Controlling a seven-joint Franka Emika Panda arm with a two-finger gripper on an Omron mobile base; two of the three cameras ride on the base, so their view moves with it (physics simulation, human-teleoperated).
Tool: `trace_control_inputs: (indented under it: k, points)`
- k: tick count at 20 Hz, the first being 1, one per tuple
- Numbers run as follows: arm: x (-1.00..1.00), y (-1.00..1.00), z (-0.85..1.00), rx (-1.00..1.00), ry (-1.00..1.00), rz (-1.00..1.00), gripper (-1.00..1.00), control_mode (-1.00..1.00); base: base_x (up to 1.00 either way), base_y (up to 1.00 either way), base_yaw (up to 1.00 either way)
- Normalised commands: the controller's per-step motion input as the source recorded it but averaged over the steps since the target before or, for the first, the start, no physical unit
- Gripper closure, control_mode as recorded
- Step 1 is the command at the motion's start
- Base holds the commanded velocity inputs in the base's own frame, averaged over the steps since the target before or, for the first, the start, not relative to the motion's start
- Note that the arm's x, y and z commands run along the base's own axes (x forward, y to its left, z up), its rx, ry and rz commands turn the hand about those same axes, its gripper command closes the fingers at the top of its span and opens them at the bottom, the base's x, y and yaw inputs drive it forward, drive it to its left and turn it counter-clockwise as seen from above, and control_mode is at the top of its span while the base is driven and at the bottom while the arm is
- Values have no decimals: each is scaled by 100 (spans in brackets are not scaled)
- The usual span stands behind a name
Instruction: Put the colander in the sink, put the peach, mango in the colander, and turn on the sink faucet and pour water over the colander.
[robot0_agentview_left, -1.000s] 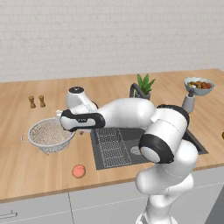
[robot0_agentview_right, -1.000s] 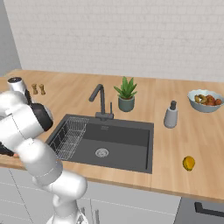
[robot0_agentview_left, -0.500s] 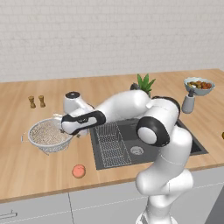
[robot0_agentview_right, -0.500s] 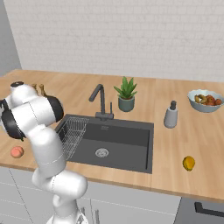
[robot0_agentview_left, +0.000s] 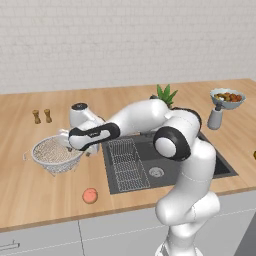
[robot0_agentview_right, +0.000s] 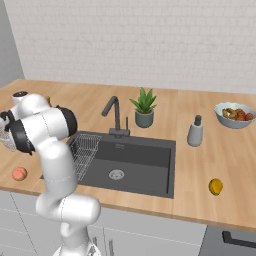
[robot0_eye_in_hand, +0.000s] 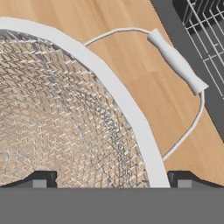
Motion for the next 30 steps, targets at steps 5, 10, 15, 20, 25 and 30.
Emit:
trace_control_inputs:
  k: [5, 10, 15, 20, 25, 30]
  points:
    - [2, 2, -35, 0, 3, 0, 100, -100, 0, 0, 0]
    - [0, 0, -37, 0, 2, 0, 100, -100, 0, 0, 0]
    - [0, 0, -23, 10, 0, 0, 100, -100, 0, 0, 0]
    - [-1, 0, 8, 14, 0, 0, 100, -100, 0, 0, 0]
    - [-20, 1, 52, 6, -1, -5, 100, -100, 0, 0, 0]
    - [-38, 3, 70, 0, -4, -14, 100, -100, 0, 0, 0]
